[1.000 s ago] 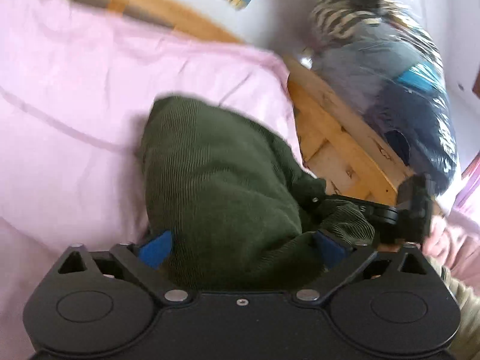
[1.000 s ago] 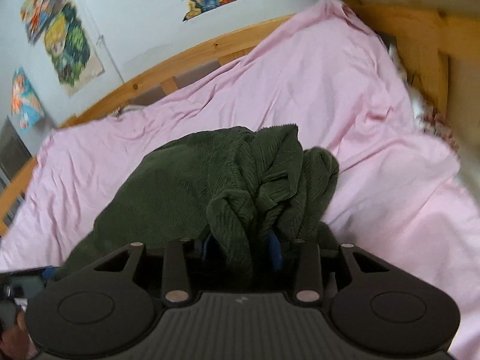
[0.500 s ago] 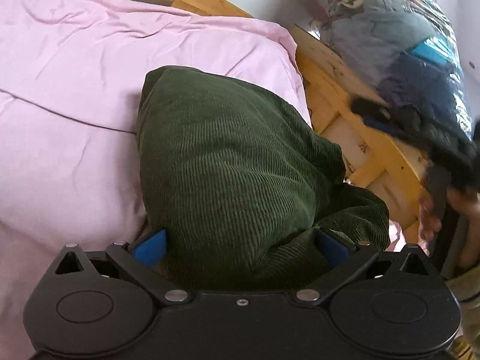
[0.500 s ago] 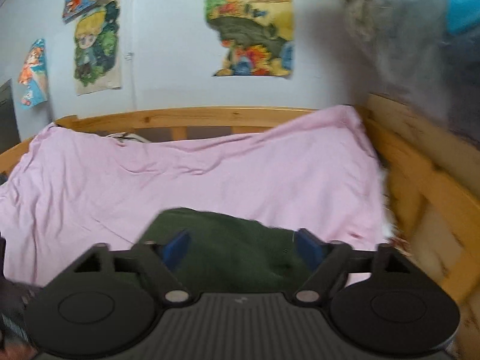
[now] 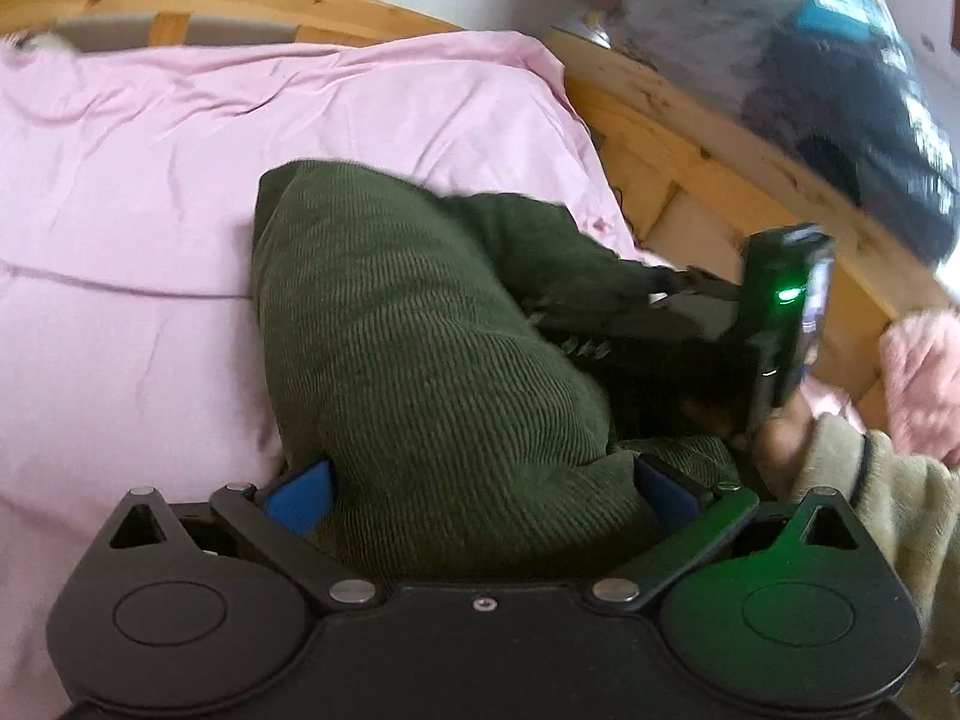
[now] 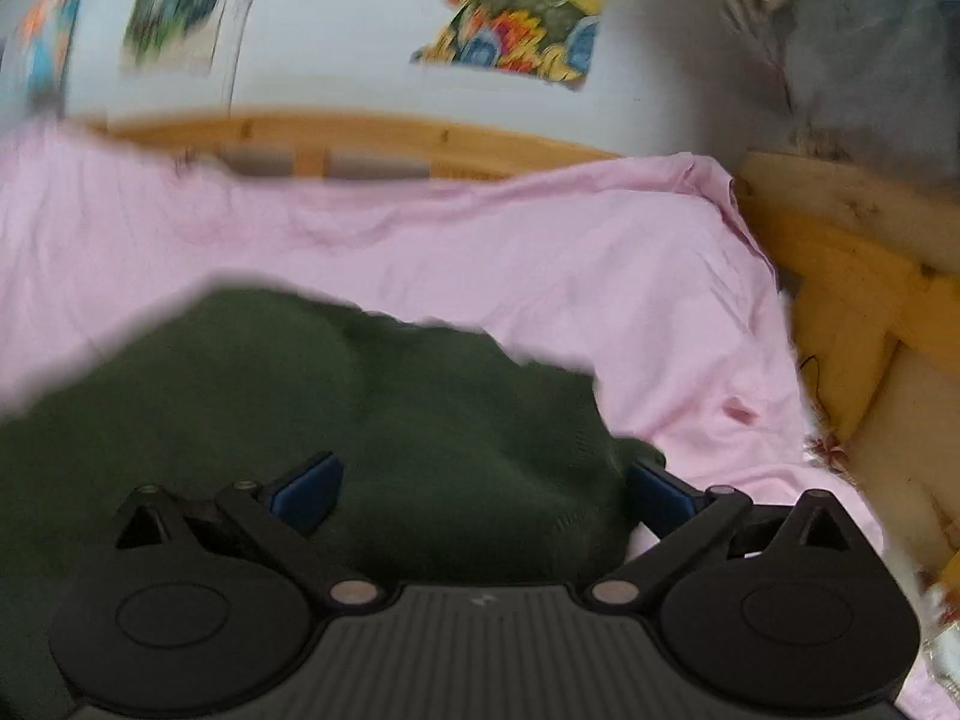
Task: Fold large clothes
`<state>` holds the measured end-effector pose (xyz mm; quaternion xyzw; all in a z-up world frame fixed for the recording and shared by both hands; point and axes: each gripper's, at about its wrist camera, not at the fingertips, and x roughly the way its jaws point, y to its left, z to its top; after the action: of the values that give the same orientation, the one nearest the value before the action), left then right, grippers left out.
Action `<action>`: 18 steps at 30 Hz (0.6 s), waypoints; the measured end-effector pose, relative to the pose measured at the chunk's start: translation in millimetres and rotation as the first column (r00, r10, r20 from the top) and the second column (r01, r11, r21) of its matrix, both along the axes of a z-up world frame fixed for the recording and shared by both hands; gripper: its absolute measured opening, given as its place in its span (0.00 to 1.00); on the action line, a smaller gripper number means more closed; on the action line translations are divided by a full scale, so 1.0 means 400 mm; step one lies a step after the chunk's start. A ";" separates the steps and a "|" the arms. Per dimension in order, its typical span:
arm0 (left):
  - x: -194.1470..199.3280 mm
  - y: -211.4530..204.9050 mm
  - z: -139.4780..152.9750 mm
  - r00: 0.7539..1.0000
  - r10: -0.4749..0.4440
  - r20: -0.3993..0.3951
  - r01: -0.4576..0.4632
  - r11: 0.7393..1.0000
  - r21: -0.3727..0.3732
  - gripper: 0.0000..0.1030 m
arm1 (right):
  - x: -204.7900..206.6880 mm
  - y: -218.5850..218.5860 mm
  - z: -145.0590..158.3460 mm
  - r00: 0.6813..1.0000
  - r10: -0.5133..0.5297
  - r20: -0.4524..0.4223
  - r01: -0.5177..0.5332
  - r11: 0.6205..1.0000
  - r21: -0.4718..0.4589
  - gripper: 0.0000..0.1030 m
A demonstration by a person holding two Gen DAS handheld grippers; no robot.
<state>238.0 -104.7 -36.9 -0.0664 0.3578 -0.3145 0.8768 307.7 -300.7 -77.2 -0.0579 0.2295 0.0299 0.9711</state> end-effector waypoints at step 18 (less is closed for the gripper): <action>-0.002 0.219 -0.055 0.975 0.134 -0.179 -0.181 0.942 -0.283 0.90 | -0.028 -0.002 0.133 0.996 -0.041 -0.079 0.035 0.996 -0.083 0.99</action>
<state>237.2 -17.0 -58.8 -0.2506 0.3678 -0.2873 0.8481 296.5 -301.3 -23.9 -0.0917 0.2704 0.0043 0.9584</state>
